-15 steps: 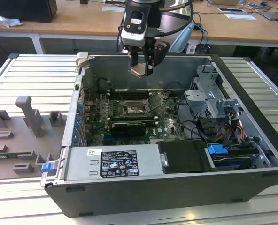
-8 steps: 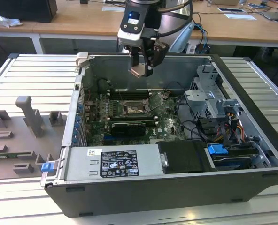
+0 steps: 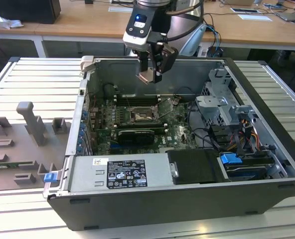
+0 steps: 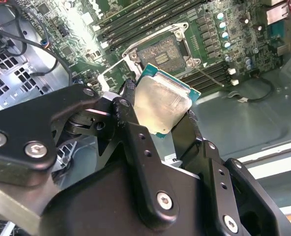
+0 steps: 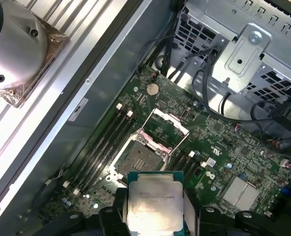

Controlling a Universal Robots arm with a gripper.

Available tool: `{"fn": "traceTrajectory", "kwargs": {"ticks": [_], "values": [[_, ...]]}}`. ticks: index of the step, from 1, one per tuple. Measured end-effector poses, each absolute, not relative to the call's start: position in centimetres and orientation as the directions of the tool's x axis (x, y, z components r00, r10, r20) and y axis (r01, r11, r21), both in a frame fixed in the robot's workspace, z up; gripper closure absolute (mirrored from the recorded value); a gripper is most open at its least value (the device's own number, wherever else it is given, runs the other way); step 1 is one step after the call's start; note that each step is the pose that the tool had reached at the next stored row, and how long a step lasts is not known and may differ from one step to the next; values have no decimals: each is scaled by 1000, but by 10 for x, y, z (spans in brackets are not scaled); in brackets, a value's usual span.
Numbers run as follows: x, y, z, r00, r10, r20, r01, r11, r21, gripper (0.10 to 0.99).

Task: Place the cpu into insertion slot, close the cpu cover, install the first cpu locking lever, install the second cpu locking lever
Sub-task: 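Place the cpu into insertion slot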

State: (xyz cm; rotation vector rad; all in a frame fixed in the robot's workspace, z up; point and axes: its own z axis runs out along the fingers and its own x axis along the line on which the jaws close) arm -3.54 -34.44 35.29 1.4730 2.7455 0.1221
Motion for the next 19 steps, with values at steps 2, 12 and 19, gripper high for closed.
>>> {"fn": "traceTrajectory", "kwargs": {"ticks": [2,12,19], "values": [[-35,-344,351,-549,836,16,834,546,80,545],[-35,-344,347,-463,886,16,884,460,80,545],[-35,-344,342,-334,942,16,940,332,80,545]]}}
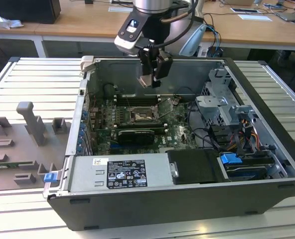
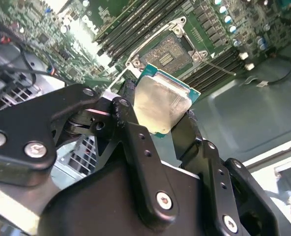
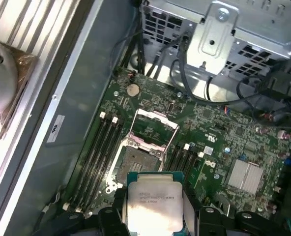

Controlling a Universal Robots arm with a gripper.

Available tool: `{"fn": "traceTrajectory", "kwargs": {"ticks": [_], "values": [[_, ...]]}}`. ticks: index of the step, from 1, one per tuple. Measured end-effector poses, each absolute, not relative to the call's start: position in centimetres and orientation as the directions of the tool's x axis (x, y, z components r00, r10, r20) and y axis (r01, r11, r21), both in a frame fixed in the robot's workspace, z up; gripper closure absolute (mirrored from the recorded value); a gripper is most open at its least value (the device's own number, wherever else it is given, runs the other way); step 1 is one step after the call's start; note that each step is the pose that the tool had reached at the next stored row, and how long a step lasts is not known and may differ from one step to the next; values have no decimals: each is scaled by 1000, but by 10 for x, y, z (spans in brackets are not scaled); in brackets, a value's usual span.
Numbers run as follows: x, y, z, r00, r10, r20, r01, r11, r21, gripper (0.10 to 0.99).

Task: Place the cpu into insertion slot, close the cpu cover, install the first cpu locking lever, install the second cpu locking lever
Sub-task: 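Place the cpu into insertion slot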

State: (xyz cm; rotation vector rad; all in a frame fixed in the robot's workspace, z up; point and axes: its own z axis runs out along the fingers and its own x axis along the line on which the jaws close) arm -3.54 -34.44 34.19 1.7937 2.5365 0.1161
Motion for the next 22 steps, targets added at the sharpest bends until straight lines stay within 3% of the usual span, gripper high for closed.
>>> {"fn": "traceTrajectory", "kwargs": {"ticks": [12,22], "values": [[-35,-344,313,-63,998,16,995,62,80,545],[-36,-340,291,-47,999,16,996,46,80,545]]}}
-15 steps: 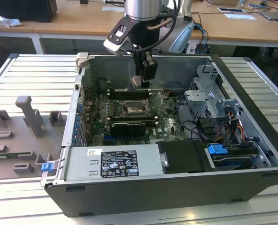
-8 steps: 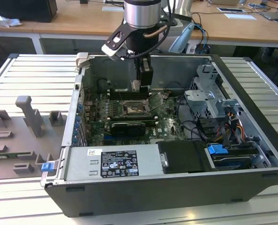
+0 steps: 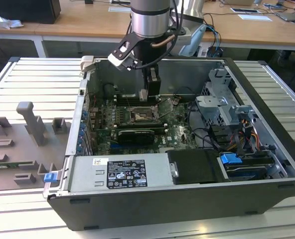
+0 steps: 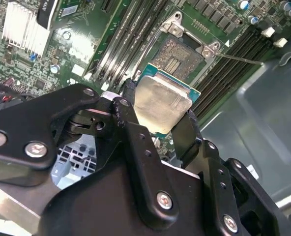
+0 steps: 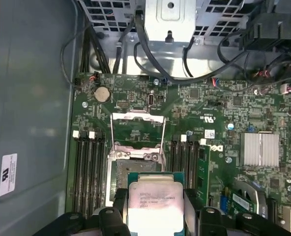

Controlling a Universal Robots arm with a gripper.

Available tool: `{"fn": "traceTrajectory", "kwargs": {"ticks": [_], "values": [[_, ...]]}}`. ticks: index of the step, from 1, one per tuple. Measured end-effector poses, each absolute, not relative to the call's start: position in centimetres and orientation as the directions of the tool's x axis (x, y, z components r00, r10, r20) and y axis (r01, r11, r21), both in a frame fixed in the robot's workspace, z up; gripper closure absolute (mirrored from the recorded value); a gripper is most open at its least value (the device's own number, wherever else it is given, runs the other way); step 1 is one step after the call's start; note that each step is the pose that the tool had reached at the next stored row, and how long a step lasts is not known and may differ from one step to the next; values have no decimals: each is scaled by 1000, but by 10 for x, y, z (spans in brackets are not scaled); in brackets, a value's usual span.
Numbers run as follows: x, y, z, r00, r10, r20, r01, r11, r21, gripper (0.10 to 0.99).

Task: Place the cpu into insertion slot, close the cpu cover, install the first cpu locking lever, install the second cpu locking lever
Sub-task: 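Place the cpu into insertion slot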

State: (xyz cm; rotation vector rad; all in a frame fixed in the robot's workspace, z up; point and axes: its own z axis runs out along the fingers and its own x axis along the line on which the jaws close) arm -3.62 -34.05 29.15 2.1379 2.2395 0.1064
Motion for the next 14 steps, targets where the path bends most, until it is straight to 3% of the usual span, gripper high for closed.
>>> {"fn": "traceTrajectory", "kwargs": {"ticks": [14], "values": [[-42,-338,253,-42,999,16,996,41,80,545]]}}
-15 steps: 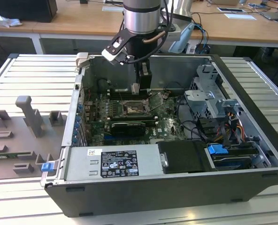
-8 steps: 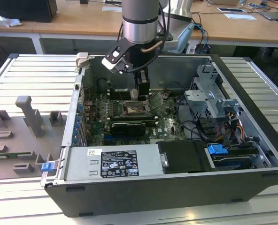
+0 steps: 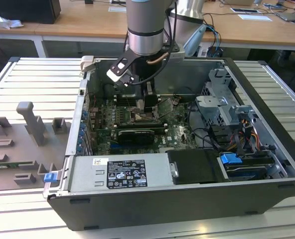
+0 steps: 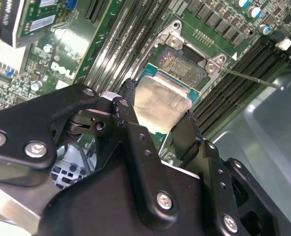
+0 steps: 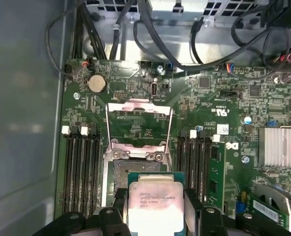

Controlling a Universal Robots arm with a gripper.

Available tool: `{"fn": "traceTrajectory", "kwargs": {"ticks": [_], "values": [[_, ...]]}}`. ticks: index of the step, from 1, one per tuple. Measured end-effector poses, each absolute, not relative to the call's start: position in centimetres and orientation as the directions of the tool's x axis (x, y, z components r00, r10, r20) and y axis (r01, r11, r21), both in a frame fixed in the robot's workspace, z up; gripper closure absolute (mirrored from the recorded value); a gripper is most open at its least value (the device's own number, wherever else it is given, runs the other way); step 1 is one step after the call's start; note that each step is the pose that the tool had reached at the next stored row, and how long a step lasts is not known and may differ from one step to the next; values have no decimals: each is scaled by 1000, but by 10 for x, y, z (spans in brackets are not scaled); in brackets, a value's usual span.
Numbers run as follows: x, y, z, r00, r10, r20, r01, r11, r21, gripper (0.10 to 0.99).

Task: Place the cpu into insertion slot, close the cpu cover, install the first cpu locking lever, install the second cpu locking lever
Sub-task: 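Place the cpu into insertion slot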

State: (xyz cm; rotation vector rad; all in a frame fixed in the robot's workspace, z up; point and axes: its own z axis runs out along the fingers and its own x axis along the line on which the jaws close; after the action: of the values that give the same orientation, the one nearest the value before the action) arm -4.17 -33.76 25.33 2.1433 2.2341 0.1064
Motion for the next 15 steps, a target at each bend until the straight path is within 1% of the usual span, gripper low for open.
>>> {"fn": "traceTrajectory", "kwargs": {"ticks": [15], "values": [[-42,-333,241,-42,999,16,996,41,80,545]]}}
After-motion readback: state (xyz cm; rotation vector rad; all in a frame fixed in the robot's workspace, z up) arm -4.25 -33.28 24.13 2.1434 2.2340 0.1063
